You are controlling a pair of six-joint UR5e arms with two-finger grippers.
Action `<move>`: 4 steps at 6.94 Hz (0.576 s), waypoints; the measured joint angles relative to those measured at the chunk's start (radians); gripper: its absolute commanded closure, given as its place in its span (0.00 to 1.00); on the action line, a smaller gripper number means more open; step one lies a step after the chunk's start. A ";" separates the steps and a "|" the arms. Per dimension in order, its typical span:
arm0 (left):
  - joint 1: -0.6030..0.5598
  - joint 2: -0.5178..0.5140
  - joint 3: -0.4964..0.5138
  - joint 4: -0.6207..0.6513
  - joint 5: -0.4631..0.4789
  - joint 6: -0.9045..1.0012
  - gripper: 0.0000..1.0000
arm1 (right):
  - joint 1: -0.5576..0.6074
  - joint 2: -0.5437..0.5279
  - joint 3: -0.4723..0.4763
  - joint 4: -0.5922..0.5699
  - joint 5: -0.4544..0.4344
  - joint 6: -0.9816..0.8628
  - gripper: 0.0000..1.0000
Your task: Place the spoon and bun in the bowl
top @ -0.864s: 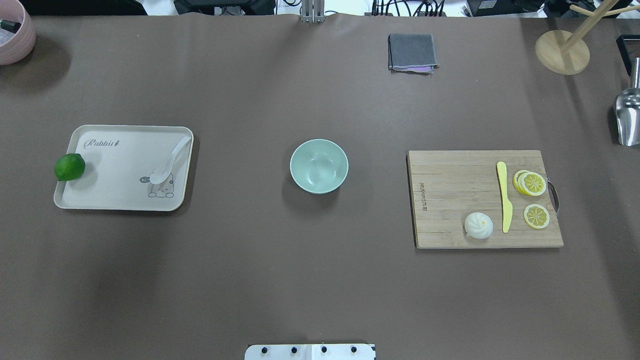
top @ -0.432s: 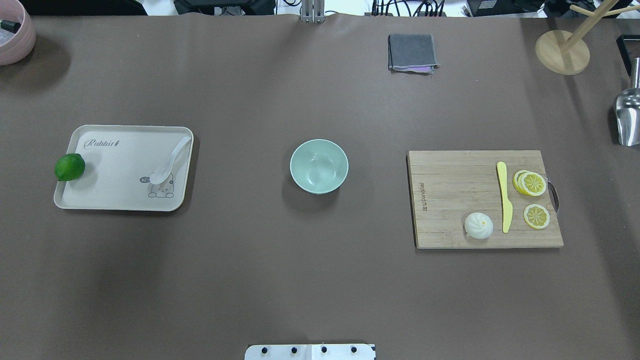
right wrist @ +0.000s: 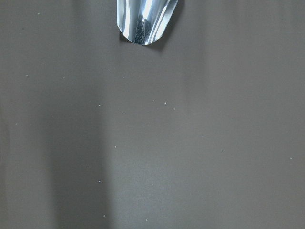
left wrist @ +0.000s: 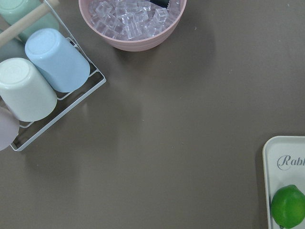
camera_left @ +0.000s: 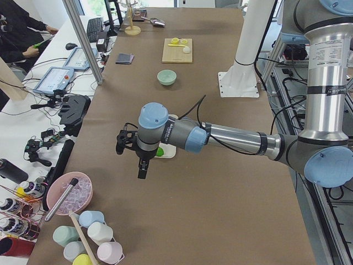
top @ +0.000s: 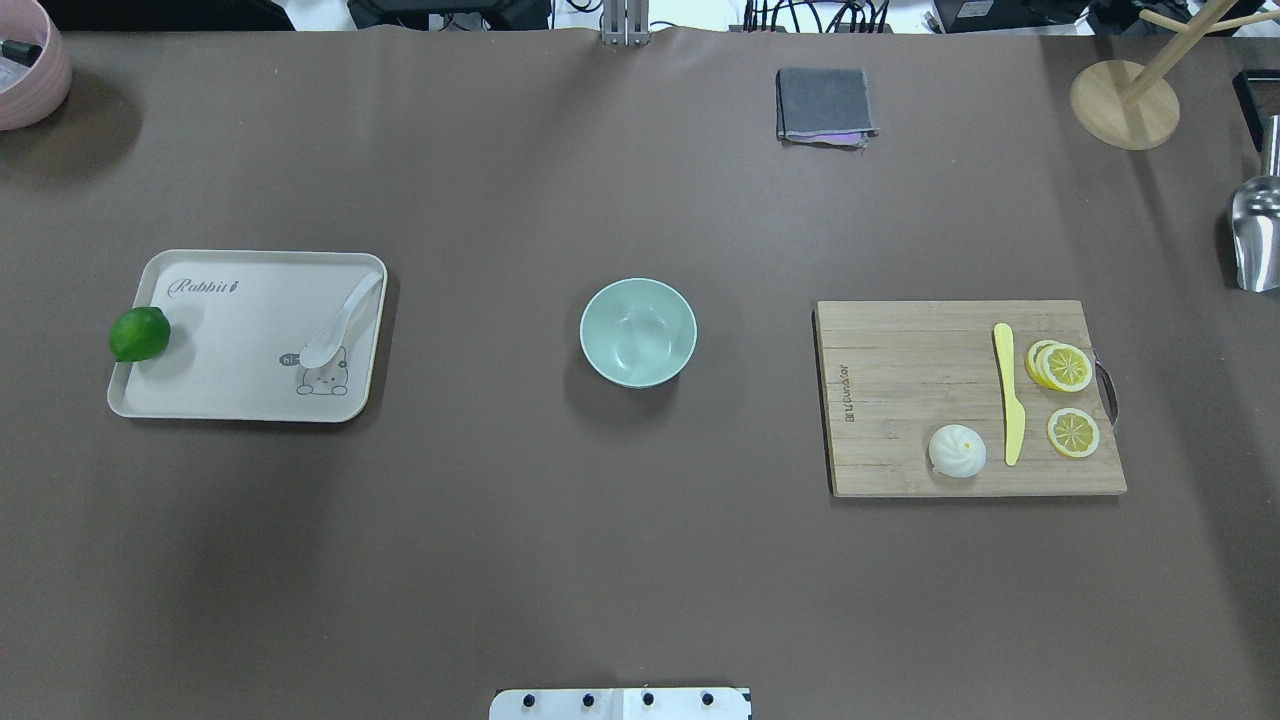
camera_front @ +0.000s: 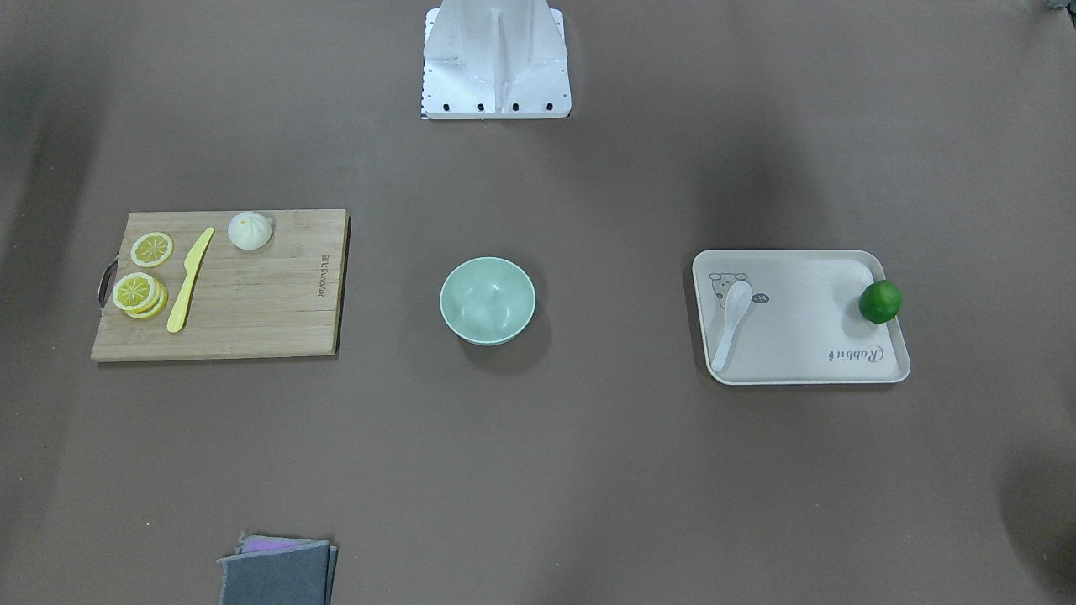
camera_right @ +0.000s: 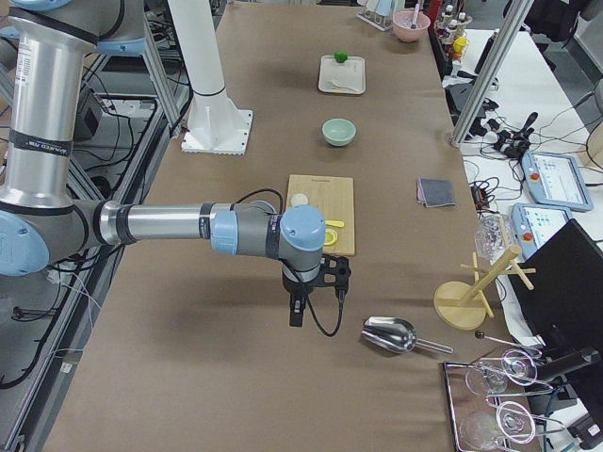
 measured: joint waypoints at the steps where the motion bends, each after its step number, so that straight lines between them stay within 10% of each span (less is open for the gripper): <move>1: 0.000 0.000 -0.001 0.000 0.000 -0.001 0.02 | 0.000 0.001 0.000 0.000 -0.001 0.000 0.00; 4: 0.000 0.001 -0.006 -0.001 -0.002 -0.001 0.02 | 0.000 0.001 0.002 0.000 0.000 0.001 0.00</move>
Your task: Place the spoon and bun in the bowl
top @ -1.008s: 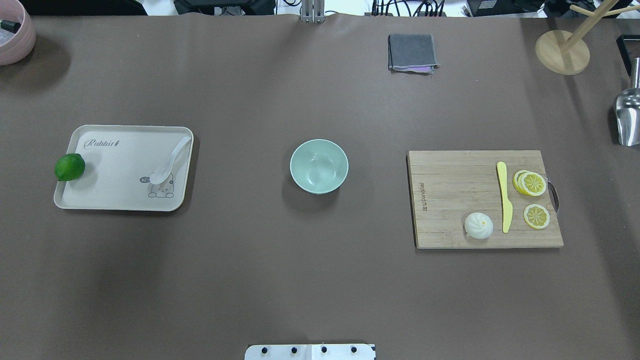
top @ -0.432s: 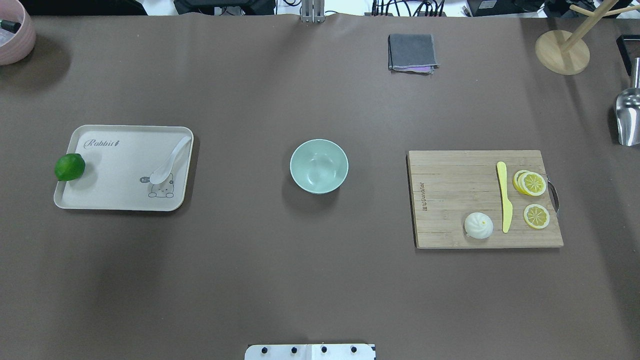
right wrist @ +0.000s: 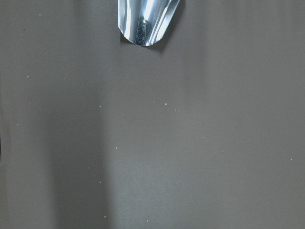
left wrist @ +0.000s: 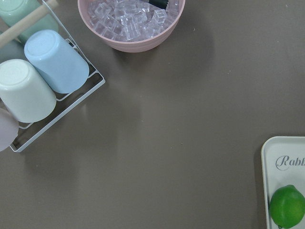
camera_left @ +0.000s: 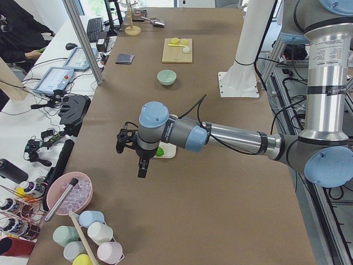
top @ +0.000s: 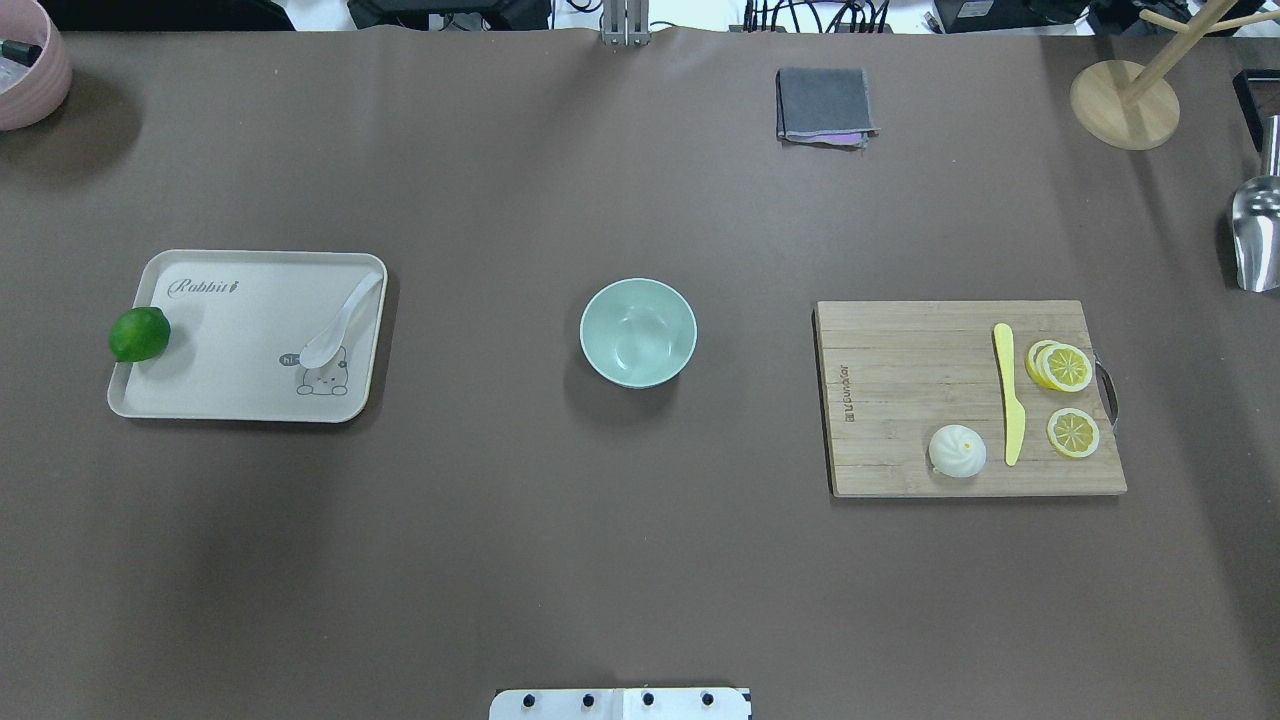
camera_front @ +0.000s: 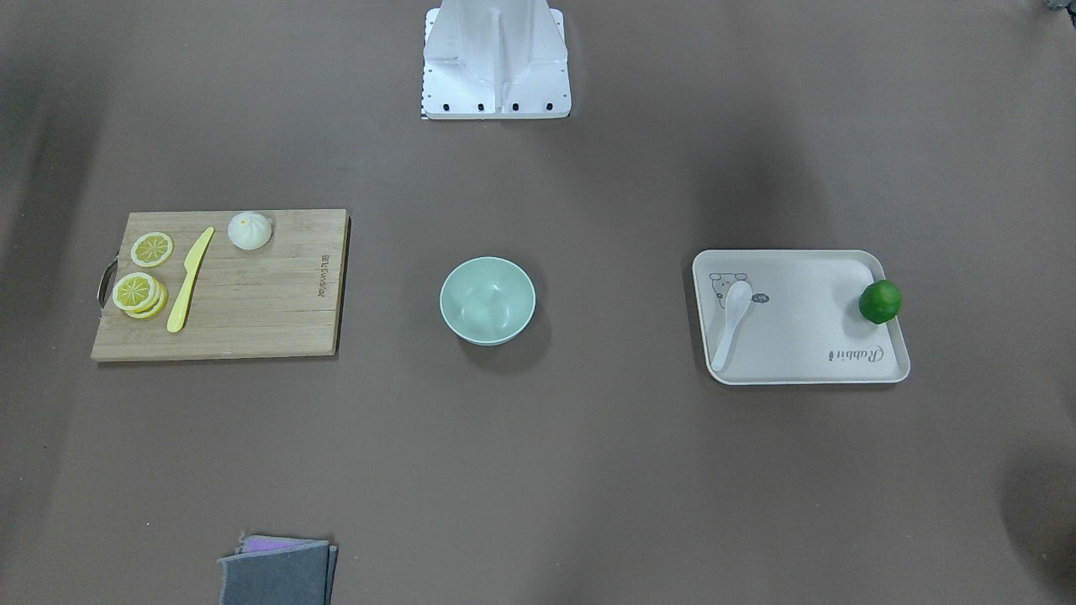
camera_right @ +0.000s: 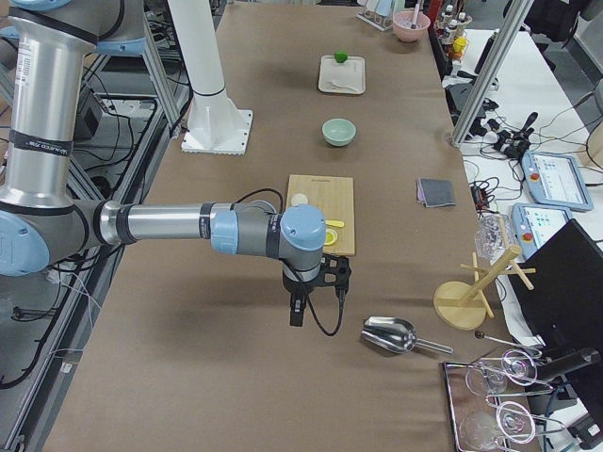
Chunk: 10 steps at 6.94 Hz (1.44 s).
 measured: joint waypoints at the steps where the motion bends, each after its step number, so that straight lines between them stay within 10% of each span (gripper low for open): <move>1: 0.001 0.000 0.000 0.000 0.000 0.000 0.02 | 0.000 0.000 0.002 0.000 0.000 0.000 0.00; 7: 0.009 -0.009 -0.016 -0.030 -0.007 0.000 0.02 | 0.000 0.005 0.009 0.002 0.001 0.001 0.00; 10: 0.147 -0.060 -0.029 -0.276 -0.077 -0.036 0.02 | -0.003 0.039 0.038 0.045 0.035 -0.002 0.00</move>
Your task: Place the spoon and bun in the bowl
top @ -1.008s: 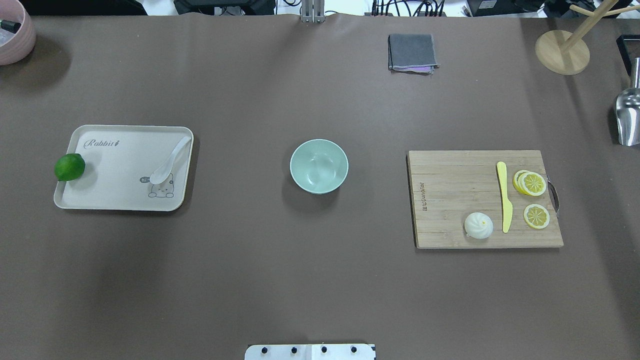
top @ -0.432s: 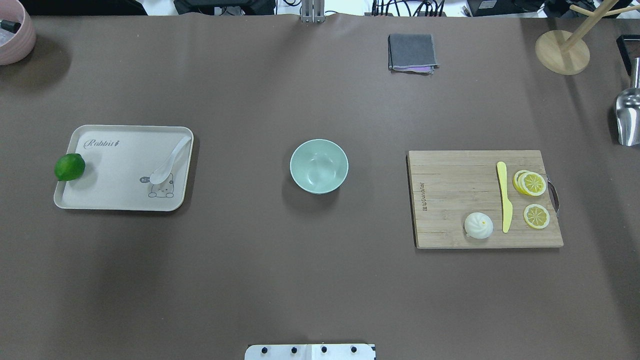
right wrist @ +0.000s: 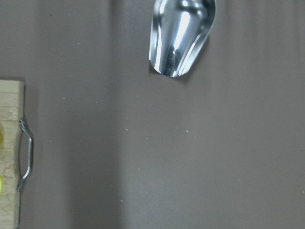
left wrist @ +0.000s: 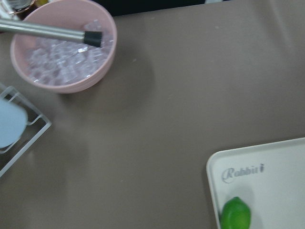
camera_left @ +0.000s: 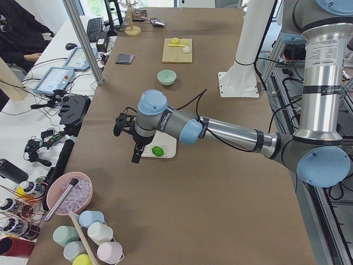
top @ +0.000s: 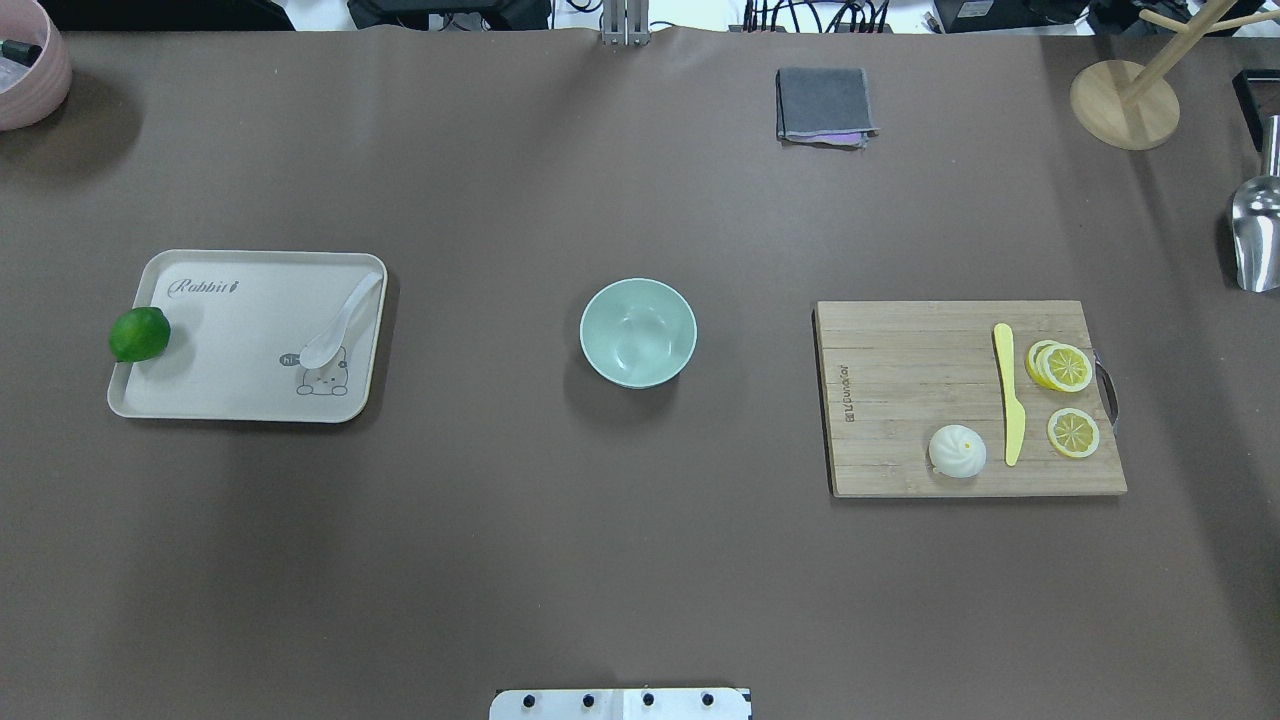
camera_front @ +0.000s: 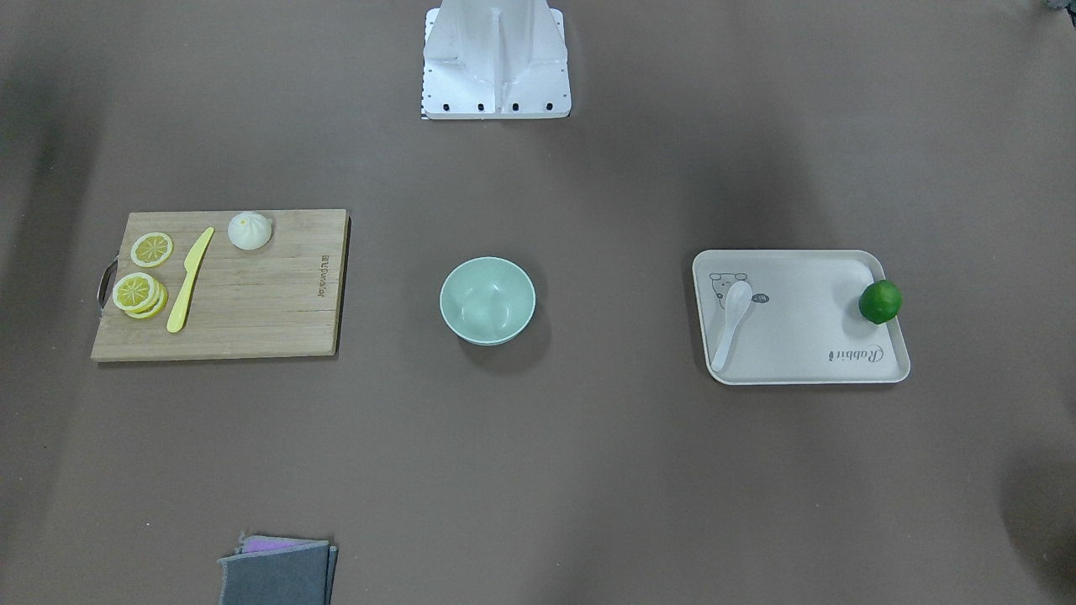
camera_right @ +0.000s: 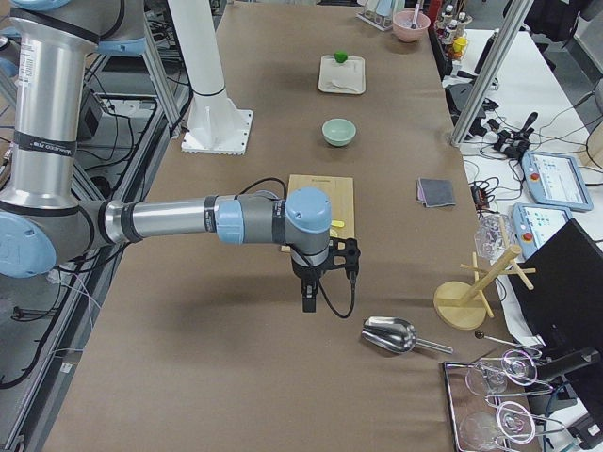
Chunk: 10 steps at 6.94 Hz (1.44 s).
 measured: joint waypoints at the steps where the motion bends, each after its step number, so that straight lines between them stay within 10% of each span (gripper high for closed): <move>1: 0.068 -0.029 0.005 -0.089 -0.011 -0.063 0.02 | -0.002 0.010 0.003 0.028 0.052 0.010 0.00; 10: 0.611 -0.299 0.202 -0.186 0.397 -0.405 0.03 | -0.082 -0.061 0.044 0.402 0.203 0.280 0.00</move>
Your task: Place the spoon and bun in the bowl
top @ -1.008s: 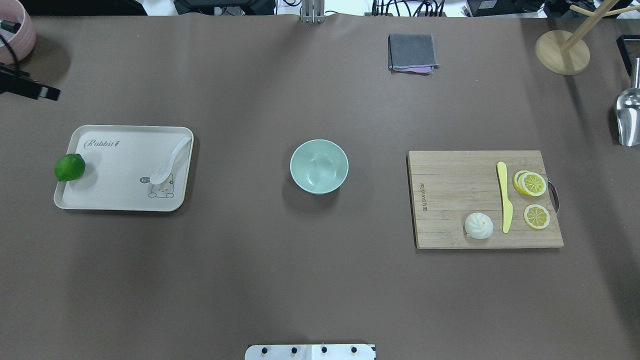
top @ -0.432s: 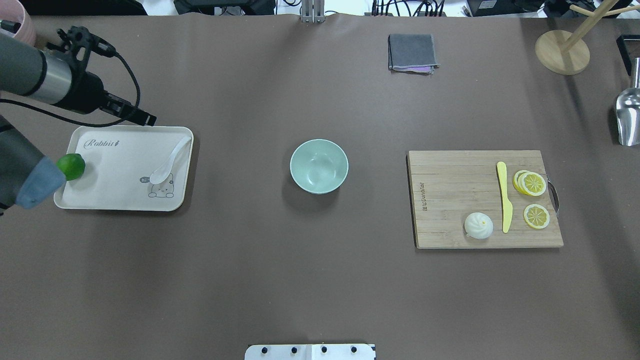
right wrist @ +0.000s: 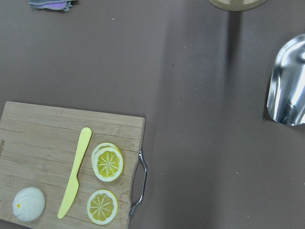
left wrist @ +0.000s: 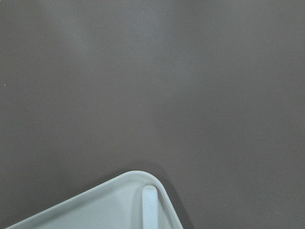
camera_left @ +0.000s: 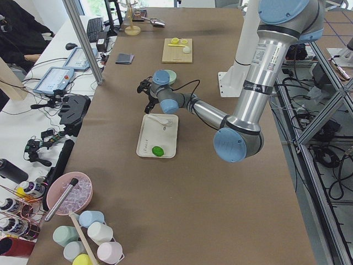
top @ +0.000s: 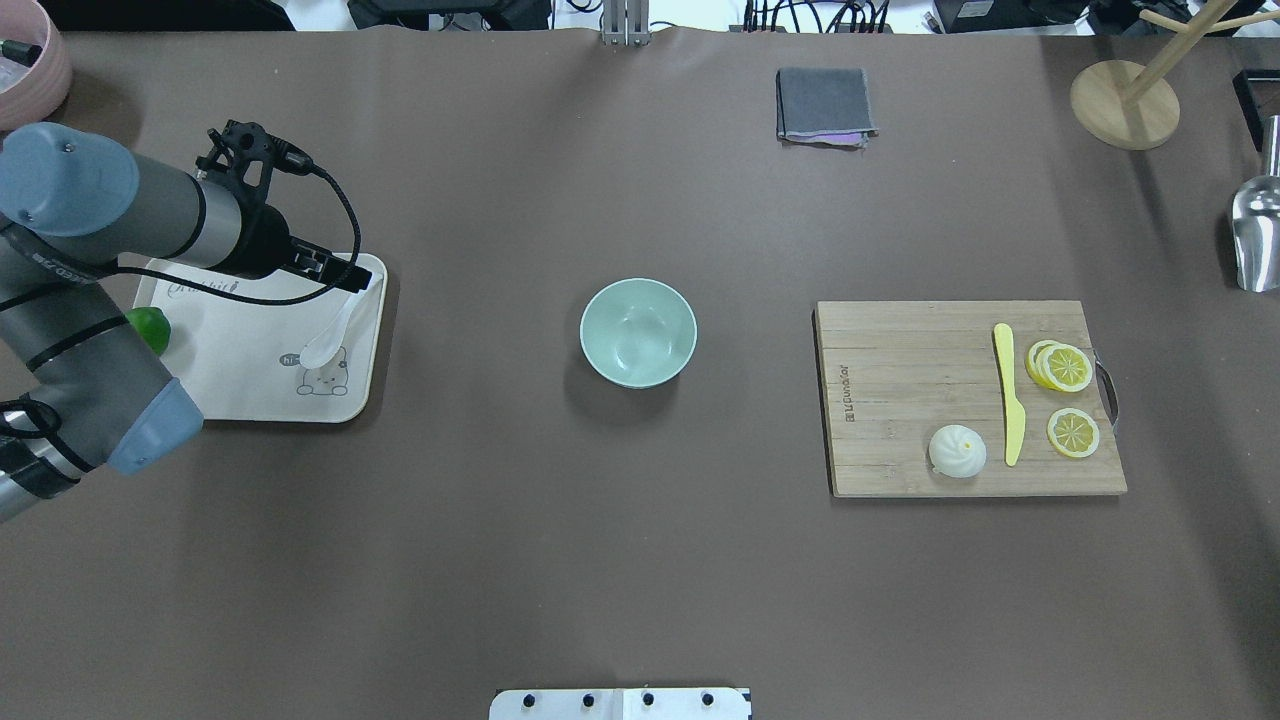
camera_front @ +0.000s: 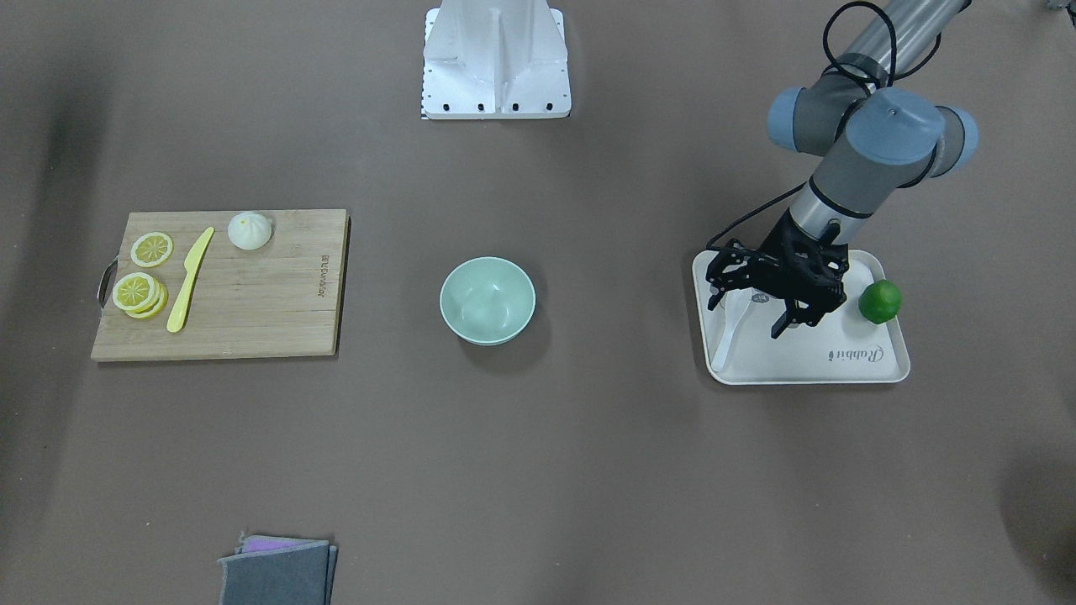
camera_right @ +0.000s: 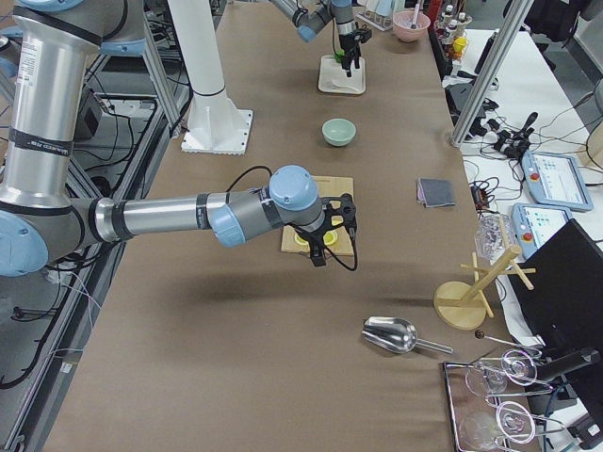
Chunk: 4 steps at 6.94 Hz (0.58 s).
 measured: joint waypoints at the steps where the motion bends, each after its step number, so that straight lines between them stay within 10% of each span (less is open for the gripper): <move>1: 0.004 0.001 0.014 -0.001 0.004 0.002 0.03 | -0.043 0.006 0.006 0.030 -0.020 0.066 0.00; 4: 0.008 -0.002 0.051 -0.022 0.008 0.004 0.03 | -0.192 0.021 0.026 0.074 -0.101 0.210 0.00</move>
